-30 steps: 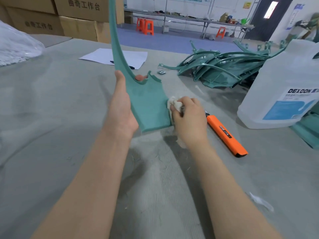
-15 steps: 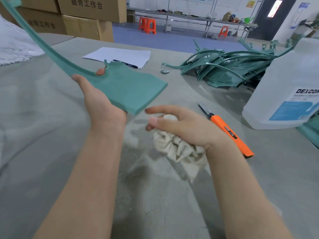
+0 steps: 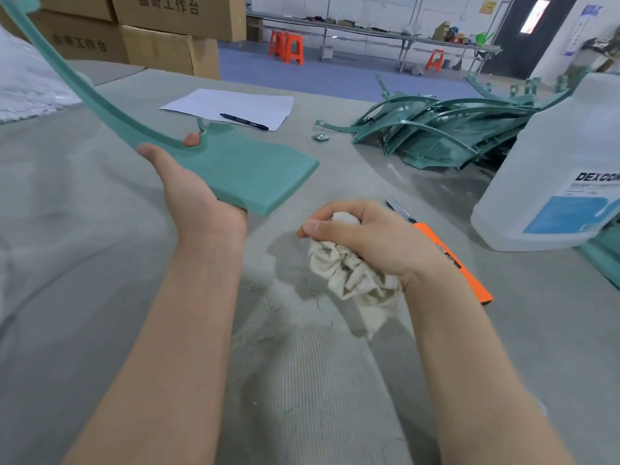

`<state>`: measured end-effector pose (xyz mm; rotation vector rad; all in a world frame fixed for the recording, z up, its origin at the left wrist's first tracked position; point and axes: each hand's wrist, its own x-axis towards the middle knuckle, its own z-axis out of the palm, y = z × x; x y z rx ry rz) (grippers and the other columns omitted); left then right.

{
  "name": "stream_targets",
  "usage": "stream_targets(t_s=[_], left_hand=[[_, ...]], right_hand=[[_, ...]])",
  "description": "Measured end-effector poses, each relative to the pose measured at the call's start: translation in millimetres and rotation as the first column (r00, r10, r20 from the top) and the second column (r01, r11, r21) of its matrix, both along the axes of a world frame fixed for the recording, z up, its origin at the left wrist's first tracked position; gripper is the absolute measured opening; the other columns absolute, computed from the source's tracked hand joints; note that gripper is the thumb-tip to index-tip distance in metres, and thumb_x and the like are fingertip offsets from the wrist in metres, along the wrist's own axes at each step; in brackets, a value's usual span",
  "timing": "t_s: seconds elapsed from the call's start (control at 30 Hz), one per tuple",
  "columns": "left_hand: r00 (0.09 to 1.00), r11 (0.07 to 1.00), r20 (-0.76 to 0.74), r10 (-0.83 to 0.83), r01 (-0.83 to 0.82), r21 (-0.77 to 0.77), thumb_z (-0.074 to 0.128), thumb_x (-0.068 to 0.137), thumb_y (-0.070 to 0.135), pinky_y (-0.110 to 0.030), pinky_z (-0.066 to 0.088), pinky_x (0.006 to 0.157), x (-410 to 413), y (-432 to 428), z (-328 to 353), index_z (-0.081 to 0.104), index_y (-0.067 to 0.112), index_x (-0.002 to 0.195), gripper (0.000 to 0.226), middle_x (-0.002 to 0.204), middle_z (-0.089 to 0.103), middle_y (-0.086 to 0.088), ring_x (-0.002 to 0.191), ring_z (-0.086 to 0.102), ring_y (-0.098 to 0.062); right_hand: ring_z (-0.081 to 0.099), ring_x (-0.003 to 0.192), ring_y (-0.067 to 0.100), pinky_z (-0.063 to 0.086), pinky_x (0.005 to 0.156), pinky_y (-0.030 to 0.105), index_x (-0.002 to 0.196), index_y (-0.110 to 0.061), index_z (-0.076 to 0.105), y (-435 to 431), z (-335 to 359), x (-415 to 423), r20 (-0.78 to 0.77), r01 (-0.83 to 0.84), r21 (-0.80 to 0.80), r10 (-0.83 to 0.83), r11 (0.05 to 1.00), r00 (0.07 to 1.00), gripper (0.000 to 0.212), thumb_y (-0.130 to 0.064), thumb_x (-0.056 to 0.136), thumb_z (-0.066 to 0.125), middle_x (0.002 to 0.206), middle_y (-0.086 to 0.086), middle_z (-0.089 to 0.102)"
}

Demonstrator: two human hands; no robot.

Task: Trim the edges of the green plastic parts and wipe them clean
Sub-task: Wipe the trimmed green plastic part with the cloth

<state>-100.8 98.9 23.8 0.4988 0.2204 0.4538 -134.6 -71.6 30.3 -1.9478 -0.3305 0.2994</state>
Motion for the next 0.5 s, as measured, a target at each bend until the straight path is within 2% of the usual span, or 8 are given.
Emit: stream_targets(t_s=[0.07, 0.1, 0.17, 0.23, 0.33, 0.37, 0.43, 0.5], left_hand=[[0.998, 0.995, 0.055, -0.007, 0.012, -0.100, 0.028, 0.099, 0.058, -0.044, 0.052, 0.093, -1.6, 4.3, 1.6, 0.050, 0.018, 0.075, 0.052, 0.068, 0.065, 0.006, 0.081, 0.068, -0.020], [0.998, 0.993, 0.060, -0.007, 0.014, -0.114, 0.028, 0.099, 0.058, -0.045, 0.053, 0.091, -1.8, 4.2, 2.8, 0.050, 0.017, 0.073, 0.053, 0.062, 0.063, 0.007, 0.076, 0.068, -0.020], [0.998, 0.995, 0.068, -0.015, 0.022, -0.100, 0.029, 0.098, 0.059, -0.045, 0.053, 0.090, -0.7, 5.1, 0.7, 0.050, 0.017, 0.072, 0.053, 0.063, 0.064, 0.006, 0.076, 0.068, -0.021], [0.997, 0.995, 0.070, -0.031, 0.037, -0.088, 0.029, 0.098, 0.060, -0.047, 0.053, 0.090, 1.5, 4.4, -0.4, 0.050, 0.017, 0.072, 0.054, 0.071, 0.064, 0.004, 0.081, 0.068, -0.023], [0.997, 0.996, 0.059, -0.043, 0.047, -0.070, 0.029, 0.097, 0.061, -0.048, 0.051, 0.093, 3.0, 2.5, -2.6, 0.050, 0.018, 0.073, 0.053, 0.084, 0.063, 0.000, 0.087, 0.067, -0.025], [0.997, 0.996, 0.057, -0.046, 0.050, -0.074, 0.029, 0.097, 0.060, -0.048, 0.051, 0.093, 2.6, 1.7, -2.2, 0.050, 0.018, 0.073, 0.053, 0.083, 0.064, 0.000, 0.087, 0.067, -0.025], [0.997, 0.994, 0.062, -0.049, 0.055, -0.090, 0.030, 0.097, 0.060, -0.049, 0.051, 0.093, 1.8, 0.5, -1.1, 0.050, 0.018, 0.074, 0.052, 0.072, 0.065, 0.004, 0.081, 0.068, -0.023], [0.997, 0.994, 0.067, -0.049, 0.055, -0.092, 0.031, 0.098, 0.059, -0.049, 0.051, 0.093, 1.4, -0.7, -0.8, 0.051, 0.017, 0.076, 0.051, 0.062, 0.064, 0.006, 0.074, 0.068, -0.021]], right_hand=[[0.066, 0.074, 0.015, 0.053, 0.085, 0.033, 0.072, -0.026, 0.075, -12.7, -0.5, 4.5, 0.040, 0.109, -0.075, -0.106, 0.991, 0.994, 0.013, -0.029, 0.085, 0.072, 0.078, -0.002, 0.073], [0.068, 0.076, 0.016, 0.054, 0.082, 0.031, 0.077, -0.024, 0.075, -18.1, -1.9, 7.2, 0.075, 0.176, -0.135, -0.167, 0.975, 0.983, 0.012, -0.033, 0.084, 0.072, 0.080, -0.001, 0.073], [0.066, 0.072, 0.009, 0.051, 0.068, 0.020, 0.079, -0.025, 0.074, -27.7, -5.3, 11.2, 0.122, 0.273, -0.240, -0.250, 0.932, 0.961, 0.016, -0.041, 0.084, 0.071, 0.081, 0.000, 0.073], [0.061, 0.069, 0.003, 0.045, 0.055, 0.015, 0.077, -0.027, 0.071, -34.1, -7.0, 13.6, 0.115, 0.305, -0.313, -0.283, 0.899, 0.952, 0.024, -0.049, 0.085, 0.067, 0.071, -0.006, 0.070], [0.037, 0.067, -0.004, 0.030, 0.053, 0.023, 0.078, -0.006, 0.062, -38.2, -9.7, 18.0, 0.101, 0.352, -0.341, -0.338, 0.872, 0.936, 0.051, -0.052, 0.094, 0.052, 0.040, -0.012, 0.054], [0.033, 0.063, -0.004, 0.028, 0.053, 0.024, 0.076, -0.003, 0.057, -39.7, -11.1, 20.2, 0.125, 0.385, -0.339, -0.364, 0.858, 0.923, 0.051, -0.049, 0.097, 0.047, 0.036, -0.012, 0.049], [0.039, 0.053, 0.001, 0.030, 0.050, 0.025, 0.078, -0.003, 0.058, -43.3, -13.7, 24.1, 0.191, 0.420, -0.372, -0.375, 0.828, 0.907, 0.041, -0.037, 0.099, 0.048, 0.037, -0.010, 0.048], [0.047, 0.041, 0.004, 0.033, 0.042, 0.019, 0.088, -0.013, 0.065, -44.2, -12.1, 23.4, 0.223, 0.411, -0.384, -0.349, 0.827, 0.910, 0.015, -0.023, 0.093, 0.055, 0.052, -0.009, 0.055]])
